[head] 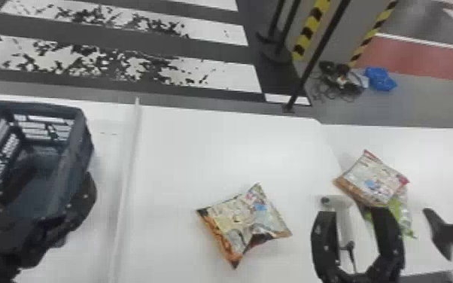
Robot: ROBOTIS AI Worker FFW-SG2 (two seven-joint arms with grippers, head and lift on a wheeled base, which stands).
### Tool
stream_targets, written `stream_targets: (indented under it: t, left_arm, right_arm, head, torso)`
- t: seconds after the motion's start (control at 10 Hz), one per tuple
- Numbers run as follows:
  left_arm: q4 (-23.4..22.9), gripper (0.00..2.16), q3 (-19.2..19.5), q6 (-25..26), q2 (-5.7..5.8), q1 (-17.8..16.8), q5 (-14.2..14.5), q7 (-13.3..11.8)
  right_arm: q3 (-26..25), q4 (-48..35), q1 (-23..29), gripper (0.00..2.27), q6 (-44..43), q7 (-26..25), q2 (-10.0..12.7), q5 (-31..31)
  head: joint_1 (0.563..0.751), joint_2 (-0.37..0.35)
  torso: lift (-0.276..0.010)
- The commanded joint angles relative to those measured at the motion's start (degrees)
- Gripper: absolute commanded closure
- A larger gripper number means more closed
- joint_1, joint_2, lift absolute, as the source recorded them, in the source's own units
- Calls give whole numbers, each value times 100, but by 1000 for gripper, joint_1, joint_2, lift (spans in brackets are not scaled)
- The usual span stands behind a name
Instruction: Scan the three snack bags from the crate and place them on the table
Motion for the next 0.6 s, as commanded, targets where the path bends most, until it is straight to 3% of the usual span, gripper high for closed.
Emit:
stream_targets:
  t: [0.0,0.2,0.3,0.5]
  left_arm:
    - [-32,76,175,-1,-37,180,203,66]
    - [-235,76,201,-1,-81,347,212,163]
    - [-384,73,157,87,-90,426,203,339]
    - [-533,70,-106,175,-90,514,98,541]
  right_arm:
    - [271,-3,-11,87,188,-12,10,170]
    - [552,-162,7,87,944,-74,10,451]
    - [728,-197,15,87,1085,-241,1,671]
    - [974,-373,24,130,1770,-320,1,882]
  head:
    - [695,-158]
    - [695,-47]
    - [695,-22]
    - [695,54]
  torso:
    - [-37]
    - [-37]
    - [-37]
    - [-37]
